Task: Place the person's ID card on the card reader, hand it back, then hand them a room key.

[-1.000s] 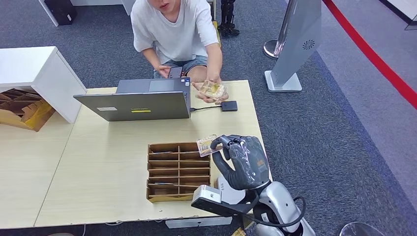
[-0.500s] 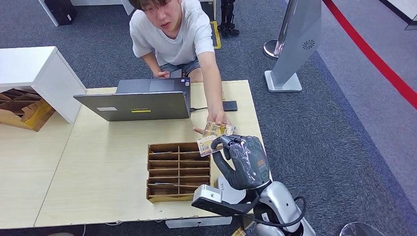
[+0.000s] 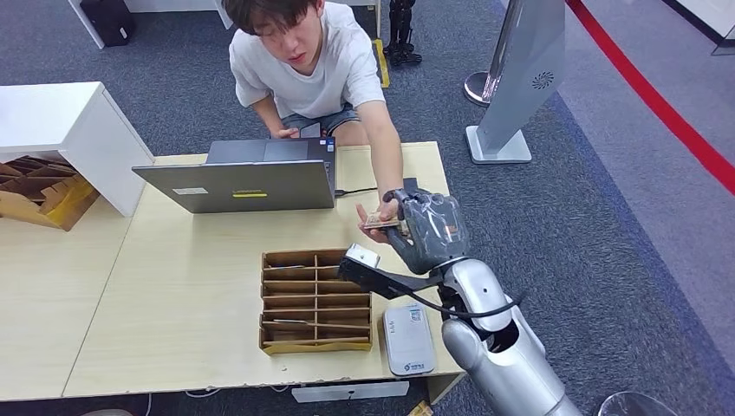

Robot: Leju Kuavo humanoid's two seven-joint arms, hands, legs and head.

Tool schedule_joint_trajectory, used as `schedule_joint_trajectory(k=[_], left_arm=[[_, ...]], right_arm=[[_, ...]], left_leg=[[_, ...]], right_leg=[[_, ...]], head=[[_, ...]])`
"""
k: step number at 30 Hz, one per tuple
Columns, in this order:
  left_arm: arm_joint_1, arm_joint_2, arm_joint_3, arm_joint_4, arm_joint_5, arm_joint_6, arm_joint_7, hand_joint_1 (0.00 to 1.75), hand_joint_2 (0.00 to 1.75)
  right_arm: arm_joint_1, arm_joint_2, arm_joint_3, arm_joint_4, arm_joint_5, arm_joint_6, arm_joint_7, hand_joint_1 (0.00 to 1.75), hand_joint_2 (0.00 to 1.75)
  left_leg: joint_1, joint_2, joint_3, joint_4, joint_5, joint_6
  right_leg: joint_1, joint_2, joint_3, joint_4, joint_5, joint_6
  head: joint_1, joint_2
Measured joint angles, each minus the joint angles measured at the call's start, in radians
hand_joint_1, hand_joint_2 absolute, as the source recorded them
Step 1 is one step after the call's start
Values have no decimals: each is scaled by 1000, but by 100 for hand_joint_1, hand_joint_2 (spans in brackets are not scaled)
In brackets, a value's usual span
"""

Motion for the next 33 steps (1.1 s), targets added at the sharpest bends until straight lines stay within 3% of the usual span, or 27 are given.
schedule_joint_trajectory(k=[13, 17, 24, 33], left_arm=[[1, 0, -2, 0, 7, 1, 0, 0, 0], [1, 0, -2, 0, 8, 1, 0, 0, 0], [6, 0, -2, 0, 17, 5, 0, 0, 0], [26, 0, -2, 0, 40, 8, -8, 0, 0]], right_arm=[[-7, 8, -16, 47, 13, 9, 12, 0, 175], [-7, 8, -17, 48, 14, 10, 12, 0, 0], [8, 8, -17, 16, 29, -25, -2, 0, 0], [106, 1, -33, -156, 14, -161, -75, 0, 0]], left_leg=[[0, 0, -1, 0, 0, 0], [0, 0, -1, 0, 0, 0], [0, 0, -1, 0, 0, 0], [0, 0, -3, 0, -1, 0]], right_leg=[[0, 0, -1, 0, 0, 0], [0, 0, -1, 0, 0, 0], [0, 0, -2, 0, 0, 0], [0, 0, -4, 0, 0, 0]], head=[[0, 0], [0, 0], [0, 0], [0, 0]])
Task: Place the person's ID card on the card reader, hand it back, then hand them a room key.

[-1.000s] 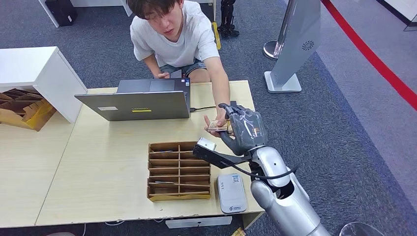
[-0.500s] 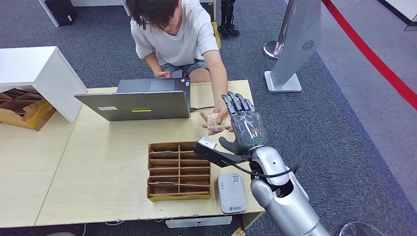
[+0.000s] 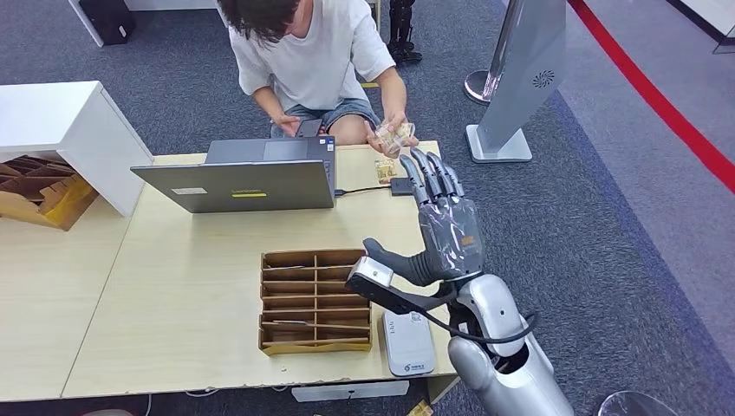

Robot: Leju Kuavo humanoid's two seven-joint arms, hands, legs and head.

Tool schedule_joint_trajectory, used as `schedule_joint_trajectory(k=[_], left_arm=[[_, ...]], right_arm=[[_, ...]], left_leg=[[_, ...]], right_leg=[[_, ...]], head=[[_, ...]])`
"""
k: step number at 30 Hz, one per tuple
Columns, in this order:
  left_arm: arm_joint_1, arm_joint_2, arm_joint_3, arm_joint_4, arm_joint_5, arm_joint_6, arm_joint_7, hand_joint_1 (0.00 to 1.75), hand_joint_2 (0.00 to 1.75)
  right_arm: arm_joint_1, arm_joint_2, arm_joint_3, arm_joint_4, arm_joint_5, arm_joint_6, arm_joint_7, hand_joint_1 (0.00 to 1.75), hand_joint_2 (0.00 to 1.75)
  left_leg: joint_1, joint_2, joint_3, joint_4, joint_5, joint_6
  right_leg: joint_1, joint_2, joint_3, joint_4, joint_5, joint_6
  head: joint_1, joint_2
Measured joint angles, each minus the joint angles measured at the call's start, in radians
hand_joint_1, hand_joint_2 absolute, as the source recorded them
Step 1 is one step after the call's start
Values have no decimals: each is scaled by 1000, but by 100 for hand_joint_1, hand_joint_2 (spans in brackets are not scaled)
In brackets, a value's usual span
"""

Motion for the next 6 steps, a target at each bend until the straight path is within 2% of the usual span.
schedule_joint_trajectory(k=[3, 6], left_arm=[[9, 0, 1, 0, 6, -2, -2, 0, 0], [13, -1, 2, 0, 9, -5, -2, 0, 0]], right_arm=[[57, -11, -17, -82, -63, -50, -51, 0, 0], [97, -19, -32, -139, -130, -61, -96, 0, 0]], left_leg=[[0, 0, -1, 0, 0, 0], [0, 0, -1, 0, 0, 0]], right_leg=[[0, 0, 0, 0, 0, 0], [0, 0, -1, 0, 0, 0]], head=[[0, 0], [0, 0]])
